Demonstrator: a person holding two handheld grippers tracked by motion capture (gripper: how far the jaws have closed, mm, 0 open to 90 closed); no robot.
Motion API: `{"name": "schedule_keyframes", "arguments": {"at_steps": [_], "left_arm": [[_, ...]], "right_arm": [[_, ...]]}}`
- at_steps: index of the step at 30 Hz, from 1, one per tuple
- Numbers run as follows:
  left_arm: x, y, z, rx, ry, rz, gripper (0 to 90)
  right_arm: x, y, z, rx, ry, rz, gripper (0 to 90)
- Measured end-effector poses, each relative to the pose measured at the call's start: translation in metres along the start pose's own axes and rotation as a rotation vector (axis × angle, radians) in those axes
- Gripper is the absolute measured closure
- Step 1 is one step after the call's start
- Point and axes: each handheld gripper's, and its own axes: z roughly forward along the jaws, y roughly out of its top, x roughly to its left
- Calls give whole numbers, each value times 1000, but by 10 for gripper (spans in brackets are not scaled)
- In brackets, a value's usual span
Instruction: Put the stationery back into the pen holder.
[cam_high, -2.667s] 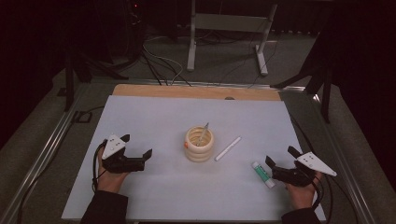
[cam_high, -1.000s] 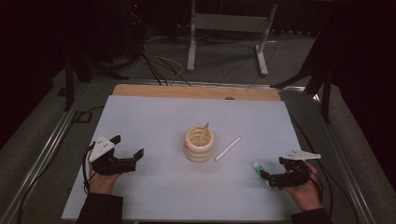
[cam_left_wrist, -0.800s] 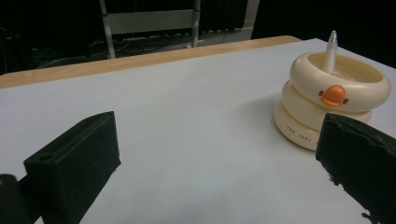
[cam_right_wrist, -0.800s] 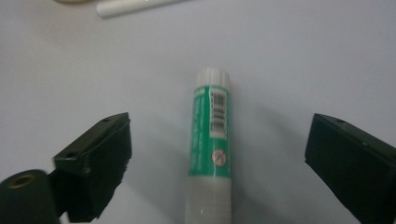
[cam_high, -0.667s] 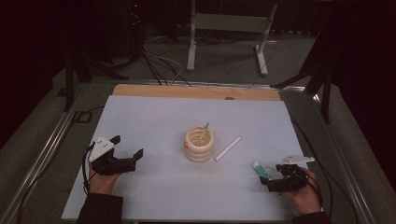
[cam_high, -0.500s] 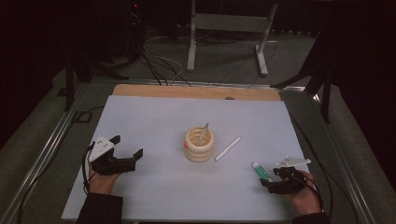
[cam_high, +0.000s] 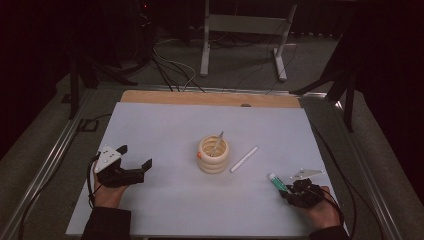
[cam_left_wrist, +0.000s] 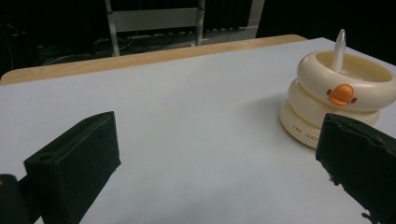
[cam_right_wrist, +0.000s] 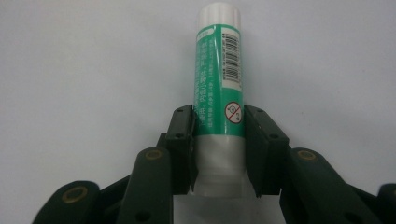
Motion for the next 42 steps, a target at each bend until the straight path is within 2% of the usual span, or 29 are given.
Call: {"name": "schedule_keyframes", "arguments": {"at_steps": [15, 30, 42], "left_arm": [[1, -1, 1, 11, 7, 2, 1], [0, 0, 0, 9, 10, 4, 1], [0, 0, -1, 7, 12, 3, 1]], "right_arm": [[0, 10, -5, -48, -11, 19, 660], [-3, 11, -12, -96, -14, 45, 660], [-6, 19, -26, -147, -30, 50, 660]]}}
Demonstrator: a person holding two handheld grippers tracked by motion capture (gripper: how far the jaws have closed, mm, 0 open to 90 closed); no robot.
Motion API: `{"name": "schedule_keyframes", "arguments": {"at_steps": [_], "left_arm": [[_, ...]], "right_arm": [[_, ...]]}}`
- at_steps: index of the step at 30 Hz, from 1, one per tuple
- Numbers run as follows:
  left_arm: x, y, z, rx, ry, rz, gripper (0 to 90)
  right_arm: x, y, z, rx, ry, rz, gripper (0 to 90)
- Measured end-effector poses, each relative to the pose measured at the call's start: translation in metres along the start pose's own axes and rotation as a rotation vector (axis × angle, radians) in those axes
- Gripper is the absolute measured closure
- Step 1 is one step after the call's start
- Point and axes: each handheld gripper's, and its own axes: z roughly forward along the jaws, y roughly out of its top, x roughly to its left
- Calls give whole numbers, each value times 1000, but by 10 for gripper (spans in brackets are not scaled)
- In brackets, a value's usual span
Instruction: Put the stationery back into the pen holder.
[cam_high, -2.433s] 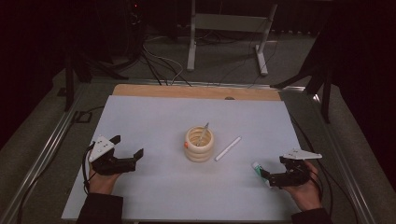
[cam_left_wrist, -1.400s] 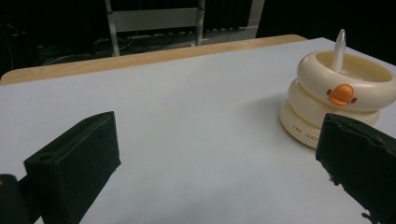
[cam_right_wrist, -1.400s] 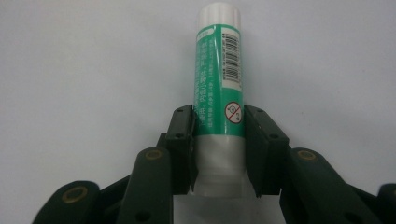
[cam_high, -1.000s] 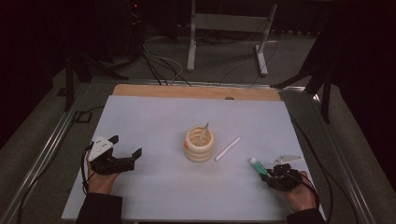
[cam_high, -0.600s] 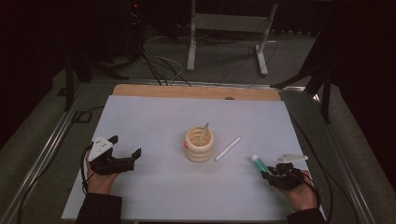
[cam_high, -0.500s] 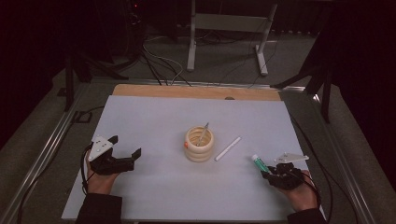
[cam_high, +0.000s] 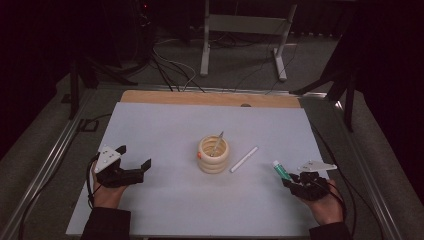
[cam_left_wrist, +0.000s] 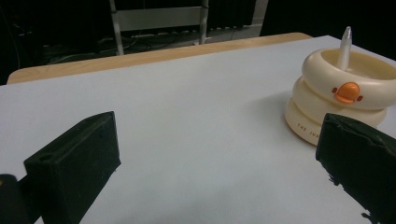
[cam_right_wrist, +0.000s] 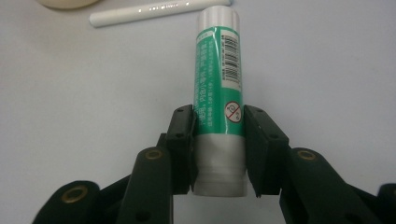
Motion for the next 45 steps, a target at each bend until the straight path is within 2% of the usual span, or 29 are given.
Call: {"name": "schedule_keyframes", "arguments": {"at_steps": [25, 45], "left_arm": [[0, 0, 1, 2, 3, 2, 1], [0, 0, 2, 14, 2, 6, 2]], "right_arm": [[-3, 28, -12, -44, 6, -22, 660], [-3, 64, -19, -66, 15, -71, 660]]}}
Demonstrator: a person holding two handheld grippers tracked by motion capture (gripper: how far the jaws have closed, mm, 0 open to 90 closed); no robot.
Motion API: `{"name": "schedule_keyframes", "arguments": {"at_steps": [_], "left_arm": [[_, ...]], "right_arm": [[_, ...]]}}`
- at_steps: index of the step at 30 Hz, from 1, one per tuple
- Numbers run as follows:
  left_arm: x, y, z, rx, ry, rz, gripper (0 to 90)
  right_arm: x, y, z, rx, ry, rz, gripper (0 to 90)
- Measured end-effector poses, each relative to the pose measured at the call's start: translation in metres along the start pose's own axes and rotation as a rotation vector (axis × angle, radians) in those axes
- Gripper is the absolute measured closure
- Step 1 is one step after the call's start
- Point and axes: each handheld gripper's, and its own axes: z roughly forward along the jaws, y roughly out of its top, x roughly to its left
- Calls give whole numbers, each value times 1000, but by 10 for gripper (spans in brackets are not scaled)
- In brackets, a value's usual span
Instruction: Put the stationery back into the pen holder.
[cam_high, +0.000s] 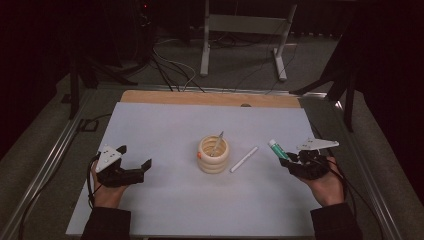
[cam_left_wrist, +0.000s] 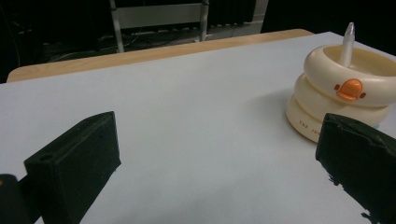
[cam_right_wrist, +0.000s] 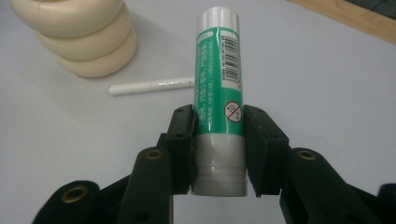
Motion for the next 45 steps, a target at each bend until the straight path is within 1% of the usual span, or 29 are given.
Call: {"name": "schedule_keyframes", "arguments": {"at_steps": [5, 8, 10, 13, 17, 21, 29, 34, 36, 37, 42, 43, 45], "left_arm": [[0, 0, 0, 1, -1, 2, 2], [0, 0, 0, 1, 0, 1, 2], [0, 0, 0, 2, 0, 1, 2], [0, 0, 0, 2, -1, 1, 2], [0, 0, 0, 2, -2, 0, 2], [0, 0, 0, 1, -2, -1, 2], [0, 0, 0, 1, -3, 0, 2], [0, -1, 1, 0, -3, -2, 2], [0, -1, 1, 0, -3, -2, 2], [0, -1, 1, 0, -3, -3, 2], [0, -1, 0, -1, -3, -3, 2], [0, -1, 0, -1, -3, -3, 2], [0, -1, 0, -1, -3, -4, 2]], "right_arm": [[-1, 8, 1, 2, 3, -9, 660], [-1, 10, 1, 1, 3, -12, 659], [-2, 17, 0, -4, 7, -19, 660], [-1, 21, 0, -3, 8, -28, 659], [2, 31, 0, -6, 15, -49, 659], [4, 39, 0, -11, 17, -59, 659], [8, 48, 2, -14, 36, -76, 659], [13, 57, 4, -15, 54, -93, 659], [14, 58, 5, -16, 57, -93, 659], [17, 62, 6, -16, 63, -102, 659], [18, 63, 6, -15, 65, -103, 659], [22, 69, 8, -12, 78, -117, 659], [23, 70, 9, -10, 79, -120, 659]]}}
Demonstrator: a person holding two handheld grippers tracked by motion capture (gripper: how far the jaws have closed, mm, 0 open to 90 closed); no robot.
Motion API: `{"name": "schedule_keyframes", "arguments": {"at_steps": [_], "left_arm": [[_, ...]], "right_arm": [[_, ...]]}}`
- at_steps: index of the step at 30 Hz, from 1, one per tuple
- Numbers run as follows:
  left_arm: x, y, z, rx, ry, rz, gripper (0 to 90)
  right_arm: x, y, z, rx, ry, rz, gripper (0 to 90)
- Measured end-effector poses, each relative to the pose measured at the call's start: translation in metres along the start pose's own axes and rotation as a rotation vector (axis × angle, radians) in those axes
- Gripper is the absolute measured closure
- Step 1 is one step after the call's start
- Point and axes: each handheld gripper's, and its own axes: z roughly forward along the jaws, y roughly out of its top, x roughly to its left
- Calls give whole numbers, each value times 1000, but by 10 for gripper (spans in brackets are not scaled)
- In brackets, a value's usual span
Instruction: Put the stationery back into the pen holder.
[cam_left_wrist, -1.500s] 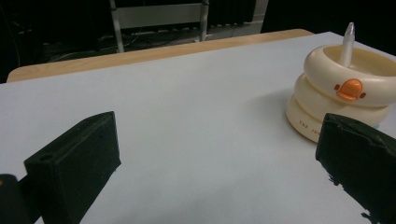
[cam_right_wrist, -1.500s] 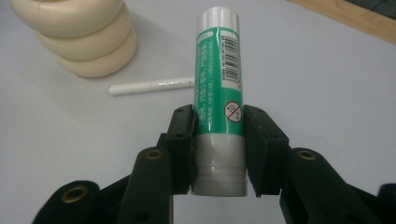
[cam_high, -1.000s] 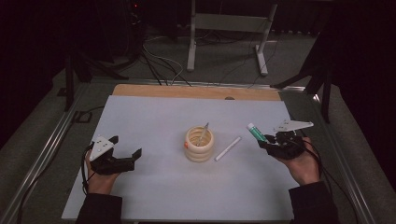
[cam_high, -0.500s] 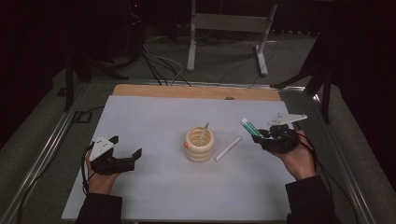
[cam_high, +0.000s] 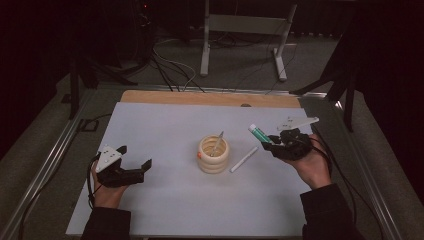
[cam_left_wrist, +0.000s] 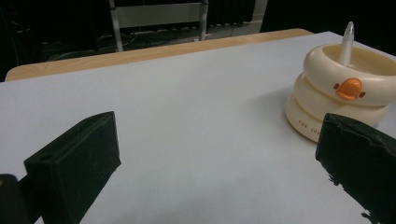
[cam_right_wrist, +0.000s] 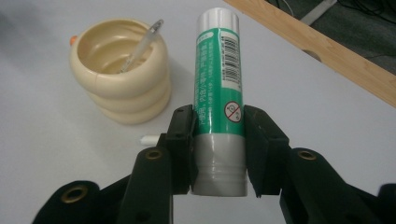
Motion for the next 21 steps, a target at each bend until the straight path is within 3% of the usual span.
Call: {"name": "schedule_keyframes", "arguments": {"at_steps": [21], "left_arm": [[0, 0, 0, 2, -7, 3, 2]], "right_arm": [[18, 27, 13, 14, 45, -66, 659]]}}
